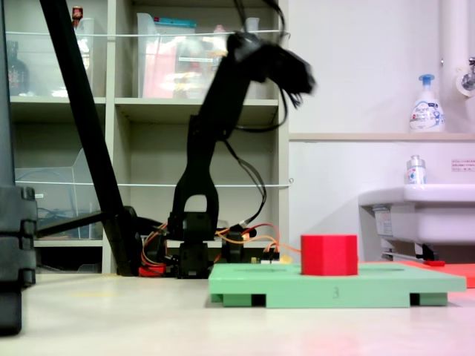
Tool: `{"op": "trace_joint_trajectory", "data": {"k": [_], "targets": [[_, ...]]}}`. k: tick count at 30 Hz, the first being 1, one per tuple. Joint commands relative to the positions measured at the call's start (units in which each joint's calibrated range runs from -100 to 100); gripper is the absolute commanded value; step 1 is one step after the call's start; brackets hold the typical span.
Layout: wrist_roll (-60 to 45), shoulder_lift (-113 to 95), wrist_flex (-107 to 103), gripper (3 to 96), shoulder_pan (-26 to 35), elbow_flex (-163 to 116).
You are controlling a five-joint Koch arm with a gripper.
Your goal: Put the octagonal pillar block into the corresponding hole
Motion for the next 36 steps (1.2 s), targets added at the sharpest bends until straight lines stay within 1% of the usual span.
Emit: {"op": "trace_joint_trajectory", "data": {"k": [1, 3, 5, 7, 9, 11, 12, 13, 15, 17, 19, 22, 24, 29, 32, 36], "targets": [[-14.6, -15.5, -0.8, 67.5, -4.4, 2.2], [-20.5, -18.9, -0.7, 66.2, -7.6, 2.2], [-23.3, -20.7, -0.2, 62.9, -11.9, 2.2], [-23.9, -21.0, 0.6, 62.8, -14.4, 2.0], [-23.9, -20.6, 0.5, 62.6, -14.9, 0.9], [-23.9, -24.8, 4.2, 62.5, -17.5, -13.9], [-24.0, -31.2, 11.1, 62.4, -17.9, -26.2], [-24.0, -39.3, 22.0, 60.1, -18.5, -41.4], [-24.3, -55.5, 42.3, 59.5, -18.6, -70.1], [-26.8, -68.3, 51.5, 59.3, -18.4, -92.3], [-29.7, -78.5, 60.1, 59.3, -16.9, -112.1], [-34.9, -78.5, 78.0, 59.2, -15.6, -138.6], [-35.4, -78.5, 83.3, 57.6, -15.4, -150.4], [-36.2, -78.5, 86.3, 52.5, -14.4, -169.3], [-37.8, -78.5, 90.7, 51.5, -13.7, -169.4], [-37.7, -78.5, 83.9, 49.4, -13.8, -169.4]]}}
